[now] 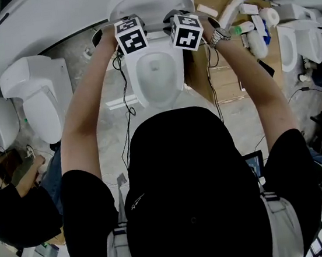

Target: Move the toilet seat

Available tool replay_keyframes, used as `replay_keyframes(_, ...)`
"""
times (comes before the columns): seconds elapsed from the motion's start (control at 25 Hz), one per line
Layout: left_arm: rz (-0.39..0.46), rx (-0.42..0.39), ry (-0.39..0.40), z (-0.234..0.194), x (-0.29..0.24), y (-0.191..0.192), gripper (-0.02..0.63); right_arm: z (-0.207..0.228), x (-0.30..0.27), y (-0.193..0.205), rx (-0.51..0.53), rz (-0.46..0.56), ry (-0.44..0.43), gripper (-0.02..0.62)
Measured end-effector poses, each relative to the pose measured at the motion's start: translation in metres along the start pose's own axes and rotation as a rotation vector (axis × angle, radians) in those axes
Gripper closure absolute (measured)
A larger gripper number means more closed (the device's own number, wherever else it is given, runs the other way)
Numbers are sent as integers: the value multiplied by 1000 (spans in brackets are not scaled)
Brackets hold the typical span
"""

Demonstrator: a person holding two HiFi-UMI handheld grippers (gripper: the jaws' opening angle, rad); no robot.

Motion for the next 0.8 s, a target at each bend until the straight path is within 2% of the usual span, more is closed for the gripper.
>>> replay_keyframes(0.8, 14, 31, -30, -36, -12, 2, 508, 35, -8, 0, -18, -8, 61, 502)
Point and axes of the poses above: the fingertips, and each gripper's own axes: x backward along the fingers, z to its right, y out of its underside, the point moved 10 cm from there along x, backward along the fingers, and after that the axes turned 7 degrees about -y, right-handed, at the moved point
